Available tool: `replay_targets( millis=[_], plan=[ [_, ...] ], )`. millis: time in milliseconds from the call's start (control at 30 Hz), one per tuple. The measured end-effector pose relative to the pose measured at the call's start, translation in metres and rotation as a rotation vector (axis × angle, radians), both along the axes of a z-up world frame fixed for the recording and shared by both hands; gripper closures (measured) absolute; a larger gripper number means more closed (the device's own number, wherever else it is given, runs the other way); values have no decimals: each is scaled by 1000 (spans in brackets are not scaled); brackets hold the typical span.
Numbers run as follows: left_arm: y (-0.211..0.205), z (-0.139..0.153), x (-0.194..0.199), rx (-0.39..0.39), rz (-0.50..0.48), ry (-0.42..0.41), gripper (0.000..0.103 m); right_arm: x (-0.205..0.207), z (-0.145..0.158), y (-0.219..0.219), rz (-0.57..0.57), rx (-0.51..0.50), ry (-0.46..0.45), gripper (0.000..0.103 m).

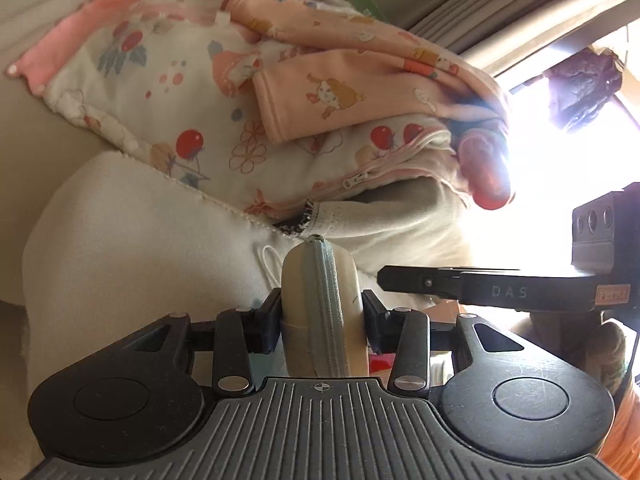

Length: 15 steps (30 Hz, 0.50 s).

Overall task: Organize soft objects
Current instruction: 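Grasp the blue face mask with the right tool while the left tool holds the case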

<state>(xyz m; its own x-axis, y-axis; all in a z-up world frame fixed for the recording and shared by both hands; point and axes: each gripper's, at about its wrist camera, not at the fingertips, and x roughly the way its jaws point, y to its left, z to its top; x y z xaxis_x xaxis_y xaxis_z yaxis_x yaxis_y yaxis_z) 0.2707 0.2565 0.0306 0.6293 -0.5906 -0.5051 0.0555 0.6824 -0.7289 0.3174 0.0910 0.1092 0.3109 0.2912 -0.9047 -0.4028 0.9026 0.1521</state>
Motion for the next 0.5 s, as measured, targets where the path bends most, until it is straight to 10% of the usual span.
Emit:
replay_targets(
  millis=[267,500],
  plan=[
    [37,40,-95,161,247,-178,58,-37,47,32,18,61,4,58],
    [50,50,-146,330,387,-208,58,-57,5,88,-15,-3,158,55]
  ],
)
